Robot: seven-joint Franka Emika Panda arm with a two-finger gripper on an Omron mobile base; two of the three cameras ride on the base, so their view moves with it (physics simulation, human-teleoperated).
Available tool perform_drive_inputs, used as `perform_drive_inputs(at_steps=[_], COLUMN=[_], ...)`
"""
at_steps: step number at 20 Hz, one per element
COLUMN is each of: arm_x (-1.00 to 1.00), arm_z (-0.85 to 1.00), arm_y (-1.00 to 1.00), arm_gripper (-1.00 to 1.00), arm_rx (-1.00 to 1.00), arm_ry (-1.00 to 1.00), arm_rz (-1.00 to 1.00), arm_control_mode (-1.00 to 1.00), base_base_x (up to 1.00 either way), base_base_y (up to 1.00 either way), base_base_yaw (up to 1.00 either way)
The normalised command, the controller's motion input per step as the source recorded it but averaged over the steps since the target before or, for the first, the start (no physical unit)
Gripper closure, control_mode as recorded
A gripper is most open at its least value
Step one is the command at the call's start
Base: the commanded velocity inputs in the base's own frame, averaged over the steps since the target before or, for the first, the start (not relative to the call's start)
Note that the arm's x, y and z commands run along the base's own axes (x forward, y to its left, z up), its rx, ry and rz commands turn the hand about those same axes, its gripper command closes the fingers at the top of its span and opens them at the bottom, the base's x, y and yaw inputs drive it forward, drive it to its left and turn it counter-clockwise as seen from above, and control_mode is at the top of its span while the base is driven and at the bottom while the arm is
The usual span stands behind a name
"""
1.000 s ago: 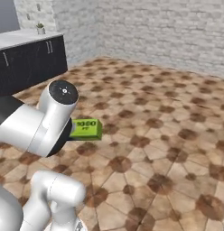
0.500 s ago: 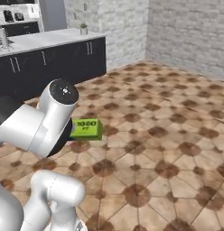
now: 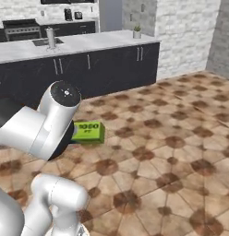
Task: Retrieve the tupperware and aluminum foil from the cabinet and place them on the dining counter near the plate with tomato and fish to prepare for storing leftovers.
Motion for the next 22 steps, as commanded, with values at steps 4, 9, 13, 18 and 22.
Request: perform_drive_inputs(at_steps=[4, 9, 13, 18, 22], arm_x=[0.0, 0.0, 0.0, 0.0, 0.0], arm_z=[0.0, 0.0, 0.0, 0.0, 0.0], arm_y=[0.0, 0.0, 0.0, 0.0, 0.0], arm_gripper=[1.0, 1.0, 1.0, 1.0, 1.0], arm_rx=[0.0, 0.0, 0.0, 0.0, 0.0], arm_ry=[0.0, 0.0, 0.0, 0.0, 0.0], arm_rz=[0.0, 0.0, 0.0, 0.0, 0.0], arm_control_mode=[1.0, 1.0, 1.0, 1.0, 1.0], base_base_x=[1.0, 1.0, 1.0, 1.0, 1.0], base_base_y=[0.0, 0.0, 0.0, 0.0, 0.0], base_base_yaw=[0.49, 0.49, 0.49, 0.49, 0.5])
